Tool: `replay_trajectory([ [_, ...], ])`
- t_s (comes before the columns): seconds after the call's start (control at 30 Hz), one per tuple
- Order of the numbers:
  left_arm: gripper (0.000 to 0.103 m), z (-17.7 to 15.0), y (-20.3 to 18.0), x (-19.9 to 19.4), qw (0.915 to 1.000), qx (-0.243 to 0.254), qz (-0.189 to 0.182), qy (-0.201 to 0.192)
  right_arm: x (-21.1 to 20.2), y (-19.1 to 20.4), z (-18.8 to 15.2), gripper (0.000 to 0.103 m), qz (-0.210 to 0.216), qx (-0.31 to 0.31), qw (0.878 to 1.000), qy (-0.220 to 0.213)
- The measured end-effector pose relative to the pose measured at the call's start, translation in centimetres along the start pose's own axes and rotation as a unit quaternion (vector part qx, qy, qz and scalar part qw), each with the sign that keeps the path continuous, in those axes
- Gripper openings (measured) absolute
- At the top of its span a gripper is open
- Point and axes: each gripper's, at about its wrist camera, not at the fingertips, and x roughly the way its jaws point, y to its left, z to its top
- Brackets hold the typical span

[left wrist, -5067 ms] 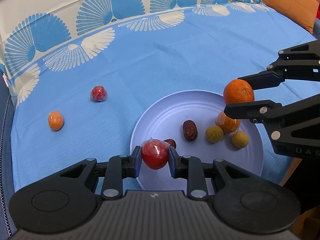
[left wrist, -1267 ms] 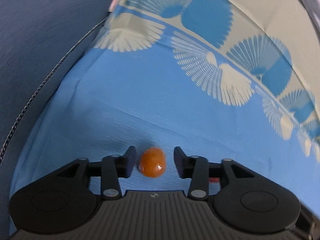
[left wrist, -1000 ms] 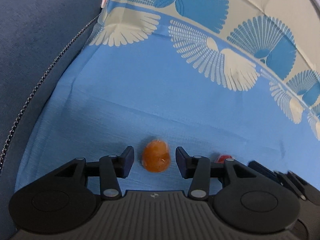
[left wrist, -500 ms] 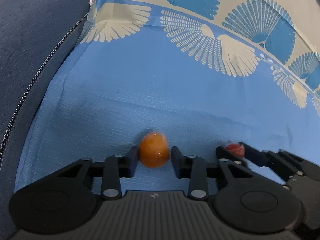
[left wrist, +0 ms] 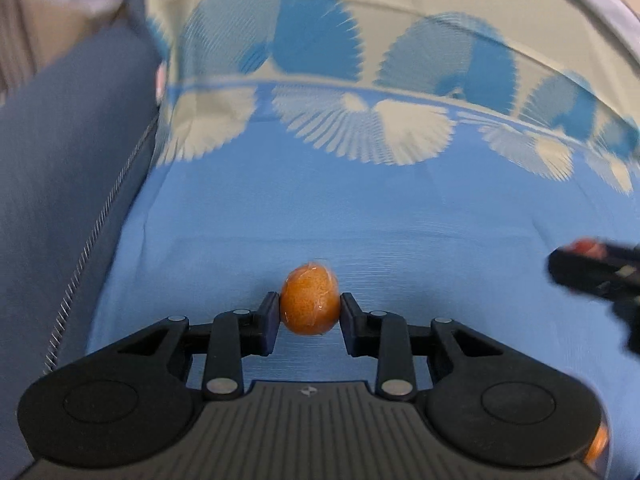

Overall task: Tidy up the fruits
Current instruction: 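Grasp a plastic-wrapped orange with the left gripper while the right gripper grasps a wrapped red fruit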

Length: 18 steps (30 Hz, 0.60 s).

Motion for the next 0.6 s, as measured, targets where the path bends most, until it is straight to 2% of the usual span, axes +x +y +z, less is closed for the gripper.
replay_trajectory([
  [0.07, 0.035, -0.7, -1.0, -1.7, 0.9995, 0.025, -0.002, -0.021, -2.9, -0.1, -0.4, 0.033, -0.003, -0.004, 1.000, -0.013],
  [0.17, 0.035, -2.1, -1.9, -4.3, 0.9985, 0.036, -0.017, -0.039, -7.0, -0.6, -1.5, 0.033, -0.005, 0.010, 0.999, -0.030],
  [0.3, 0.035, -4.4, -3.7, -8.0, 0.9951, 0.052, -0.053, -0.065, -11.2, -1.1, -4.3, 0.033, -0.002, 0.039, 0.998, -0.043],
  [0.47, 0.035, -7.0, -5.7, -11.0, 0.9912, 0.066, -0.086, -0.075, -13.3, -1.8, -8.5, 0.033, -0.013, 0.040, 0.998, -0.035],
  [0.6, 0.035, -8.4, -6.9, -11.6, 0.9904, 0.077, -0.090, -0.070, -13.9, -3.0, -10.3, 0.033, -0.037, 0.031, 0.998, -0.030],
])
